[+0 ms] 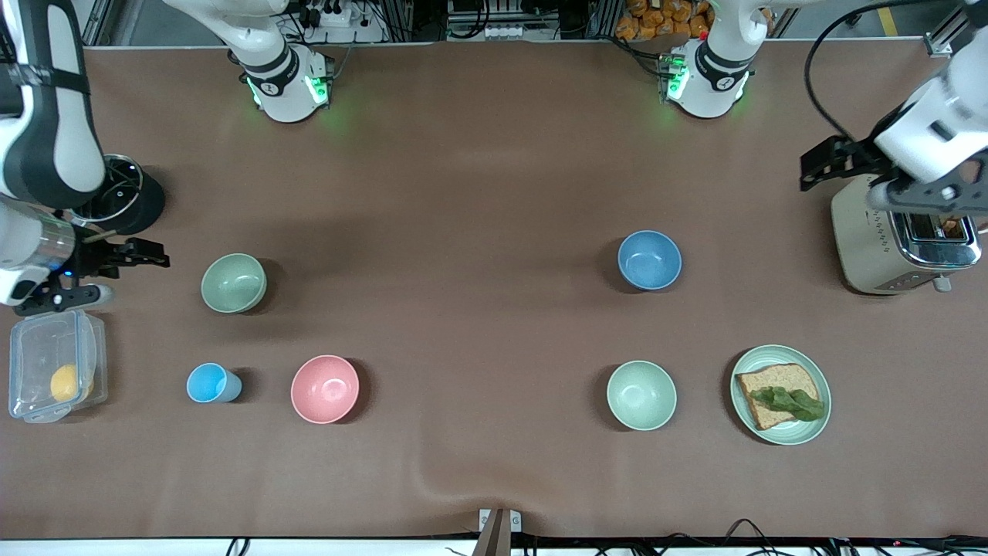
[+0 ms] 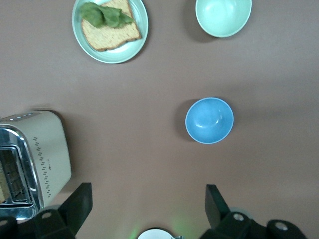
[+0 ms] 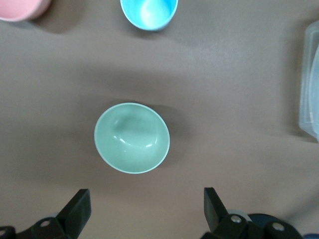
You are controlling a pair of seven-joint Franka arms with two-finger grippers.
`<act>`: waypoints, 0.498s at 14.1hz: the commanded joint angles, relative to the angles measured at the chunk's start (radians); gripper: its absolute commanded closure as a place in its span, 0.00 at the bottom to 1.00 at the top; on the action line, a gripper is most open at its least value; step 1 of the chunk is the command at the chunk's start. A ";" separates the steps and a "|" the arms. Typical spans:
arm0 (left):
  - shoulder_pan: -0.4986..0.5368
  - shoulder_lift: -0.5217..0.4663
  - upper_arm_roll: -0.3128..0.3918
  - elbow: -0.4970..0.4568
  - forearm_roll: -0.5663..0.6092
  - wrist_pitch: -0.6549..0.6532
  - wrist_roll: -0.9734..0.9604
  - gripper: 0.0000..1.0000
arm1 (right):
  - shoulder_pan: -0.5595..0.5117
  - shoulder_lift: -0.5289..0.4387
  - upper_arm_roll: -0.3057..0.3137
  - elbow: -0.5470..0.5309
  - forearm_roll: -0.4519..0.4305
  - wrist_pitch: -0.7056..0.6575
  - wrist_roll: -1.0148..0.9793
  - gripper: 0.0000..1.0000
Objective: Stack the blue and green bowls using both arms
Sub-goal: 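Reach the right gripper to the green bowl while the left reaches the blue bowl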
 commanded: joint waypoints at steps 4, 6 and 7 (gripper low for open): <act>-0.058 0.157 -0.008 -0.030 0.000 -0.005 -0.024 0.00 | -0.060 -0.045 0.015 -0.256 0.021 0.298 -0.123 0.00; -0.067 0.173 -0.009 -0.074 -0.006 0.039 -0.032 0.00 | -0.061 -0.038 0.017 -0.344 0.031 0.429 -0.129 0.00; -0.058 0.171 -0.014 -0.113 -0.026 0.083 -0.036 0.00 | -0.058 -0.032 0.017 -0.379 0.031 0.489 -0.129 0.00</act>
